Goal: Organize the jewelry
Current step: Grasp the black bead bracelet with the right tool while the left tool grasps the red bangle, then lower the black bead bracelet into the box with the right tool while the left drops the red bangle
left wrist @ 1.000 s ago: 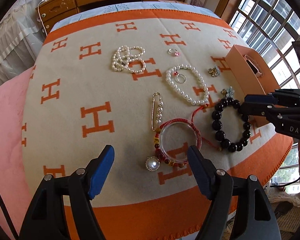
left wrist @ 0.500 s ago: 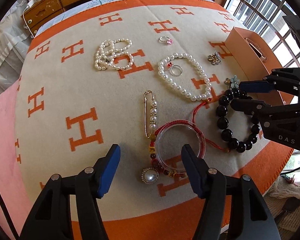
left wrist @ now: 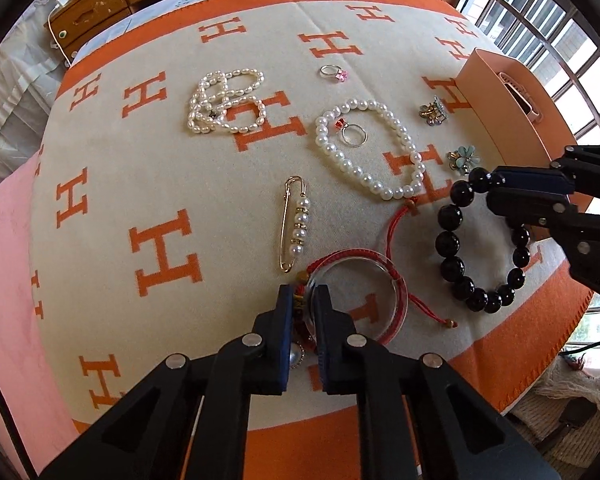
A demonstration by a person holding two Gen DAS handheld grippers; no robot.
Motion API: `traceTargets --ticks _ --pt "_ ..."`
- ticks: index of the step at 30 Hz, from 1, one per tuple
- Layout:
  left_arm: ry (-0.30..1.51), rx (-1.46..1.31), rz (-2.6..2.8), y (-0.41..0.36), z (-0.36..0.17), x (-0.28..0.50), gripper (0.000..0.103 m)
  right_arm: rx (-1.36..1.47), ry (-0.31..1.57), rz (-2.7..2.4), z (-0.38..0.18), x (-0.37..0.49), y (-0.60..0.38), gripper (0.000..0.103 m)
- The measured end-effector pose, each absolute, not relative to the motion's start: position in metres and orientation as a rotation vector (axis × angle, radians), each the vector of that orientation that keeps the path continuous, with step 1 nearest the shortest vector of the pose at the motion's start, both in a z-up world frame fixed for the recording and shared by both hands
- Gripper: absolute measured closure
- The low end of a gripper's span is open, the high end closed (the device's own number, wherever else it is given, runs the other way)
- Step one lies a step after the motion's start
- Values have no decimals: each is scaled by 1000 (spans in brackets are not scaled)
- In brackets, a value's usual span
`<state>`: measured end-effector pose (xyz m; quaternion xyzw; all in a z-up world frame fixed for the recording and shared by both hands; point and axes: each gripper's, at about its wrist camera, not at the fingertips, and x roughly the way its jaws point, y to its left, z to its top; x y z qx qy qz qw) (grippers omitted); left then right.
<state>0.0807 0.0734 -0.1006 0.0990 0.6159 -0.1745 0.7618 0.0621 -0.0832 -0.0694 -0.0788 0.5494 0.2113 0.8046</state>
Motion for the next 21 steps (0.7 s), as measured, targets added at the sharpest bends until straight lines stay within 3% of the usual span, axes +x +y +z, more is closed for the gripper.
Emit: traceTargets --ticks 13,21 --pt "1127 165 -407 52 -13 62 95 106 824 329 36 23 -176 88" --pt "1019 170 -523 -14 31 65 95 195 828 200 24 21 -229 88"
